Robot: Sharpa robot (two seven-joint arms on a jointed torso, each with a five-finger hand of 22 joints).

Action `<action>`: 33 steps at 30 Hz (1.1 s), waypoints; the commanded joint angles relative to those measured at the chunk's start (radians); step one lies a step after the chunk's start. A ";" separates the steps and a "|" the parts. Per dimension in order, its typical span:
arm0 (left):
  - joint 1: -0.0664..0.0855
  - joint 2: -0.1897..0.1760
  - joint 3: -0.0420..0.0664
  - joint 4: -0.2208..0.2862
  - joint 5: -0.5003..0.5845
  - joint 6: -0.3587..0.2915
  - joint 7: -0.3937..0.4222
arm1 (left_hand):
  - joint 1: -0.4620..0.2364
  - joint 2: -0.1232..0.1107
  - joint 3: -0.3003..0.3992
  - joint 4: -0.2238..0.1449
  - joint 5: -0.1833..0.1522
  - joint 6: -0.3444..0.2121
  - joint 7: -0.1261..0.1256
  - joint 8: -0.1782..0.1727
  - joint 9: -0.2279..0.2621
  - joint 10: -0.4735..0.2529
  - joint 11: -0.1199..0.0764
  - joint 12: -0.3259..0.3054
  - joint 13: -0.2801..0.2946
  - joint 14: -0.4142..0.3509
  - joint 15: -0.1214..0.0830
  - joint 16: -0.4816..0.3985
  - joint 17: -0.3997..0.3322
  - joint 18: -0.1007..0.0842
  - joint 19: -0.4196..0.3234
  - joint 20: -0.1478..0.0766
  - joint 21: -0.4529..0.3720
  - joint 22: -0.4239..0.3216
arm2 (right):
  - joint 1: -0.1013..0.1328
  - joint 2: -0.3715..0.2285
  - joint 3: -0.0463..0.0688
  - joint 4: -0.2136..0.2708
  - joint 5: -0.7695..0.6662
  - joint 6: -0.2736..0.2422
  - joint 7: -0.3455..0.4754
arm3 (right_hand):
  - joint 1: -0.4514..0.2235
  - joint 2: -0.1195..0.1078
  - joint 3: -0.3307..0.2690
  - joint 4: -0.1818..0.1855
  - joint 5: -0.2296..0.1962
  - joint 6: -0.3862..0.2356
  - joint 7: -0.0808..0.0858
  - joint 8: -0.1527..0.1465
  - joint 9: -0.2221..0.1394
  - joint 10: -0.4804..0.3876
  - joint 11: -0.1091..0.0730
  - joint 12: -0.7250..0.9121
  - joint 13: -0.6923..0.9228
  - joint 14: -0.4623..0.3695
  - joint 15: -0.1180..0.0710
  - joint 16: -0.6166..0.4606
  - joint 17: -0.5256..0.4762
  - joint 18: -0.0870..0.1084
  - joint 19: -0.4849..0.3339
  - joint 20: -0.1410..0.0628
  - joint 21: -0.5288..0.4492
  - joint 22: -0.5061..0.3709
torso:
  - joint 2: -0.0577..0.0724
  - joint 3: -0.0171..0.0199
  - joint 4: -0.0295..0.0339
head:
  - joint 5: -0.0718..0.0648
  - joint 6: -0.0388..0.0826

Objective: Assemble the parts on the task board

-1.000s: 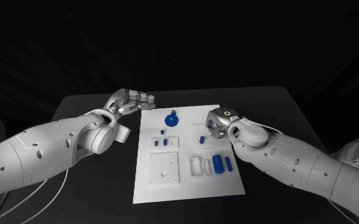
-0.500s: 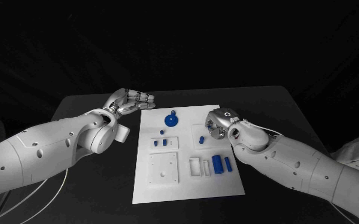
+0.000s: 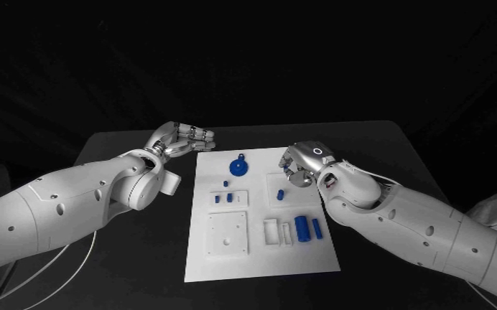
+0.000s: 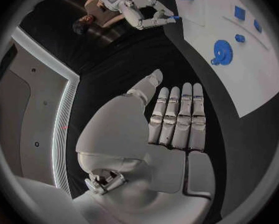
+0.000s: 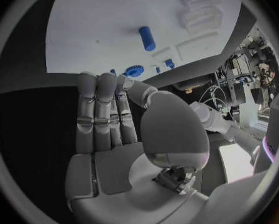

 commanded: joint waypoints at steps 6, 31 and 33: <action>0.002 0.025 0.001 -0.034 0.016 0.021 0.009 | 0.002 0.011 -0.006 0.000 0.007 -0.002 0.003 -0.002 0.000 -0.011 0.000 0.001 -0.001 -0.009 0.000 -0.005 -0.001 0.003 0.005 0.001 0.005 -0.006 | -0.027 0.003 0.003 0.107 0.054 -0.022 0.028 | 0.009 -0.003 -0.005 0.005 -0.001 0.004 0.001 0.007 0.001 0.028 -0.018 0.002 0.001 -0.001 -0.006 -0.003 0.001 0.019 0.013 0.000 -0.014 0.011 | -0.007 -0.0052 0.0012 | 0.040 -0.005; 0.000 0.150 0.002 -0.196 0.033 0.056 0.010 | 0.001 0.021 -0.003 -0.003 0.014 -0.011 0.006 -0.002 0.000 -0.017 0.002 0.001 -0.001 -0.016 0.002 -0.005 -0.002 0.004 0.003 0.003 0.005 -0.015 | -0.192 0.126 -0.008 0.115 0.040 -0.095 0.097 | 0.003 -0.005 0.014 -0.005 -0.001 0.003 0.002 0.006 0.001 0.027 -0.017 0.002 0.001 0.001 -0.006 0.001 -0.003 0.021 0.039 0.000 -0.066 0.091 | -0.033 -0.0382 0.0153 | 0.201 -0.061; 0.000 0.156 0.002 -0.204 0.033 0.058 0.010 | 0.001 0.022 -0.003 -0.003 0.014 -0.011 0.006 -0.002 0.000 -0.018 0.002 0.001 -0.001 -0.017 0.003 -0.005 -0.002 0.004 0.003 0.003 0.005 -0.016 | -0.199 0.131 -0.009 0.108 0.038 -0.096 0.100 | 0.002 -0.006 0.019 -0.006 -0.001 0.003 0.001 0.006 0.001 0.027 -0.017 0.002 0.001 0.000 -0.006 0.003 -0.004 0.021 0.044 0.000 -0.078 0.112 | -0.033 -0.0385 0.0144 | 0.210 -0.066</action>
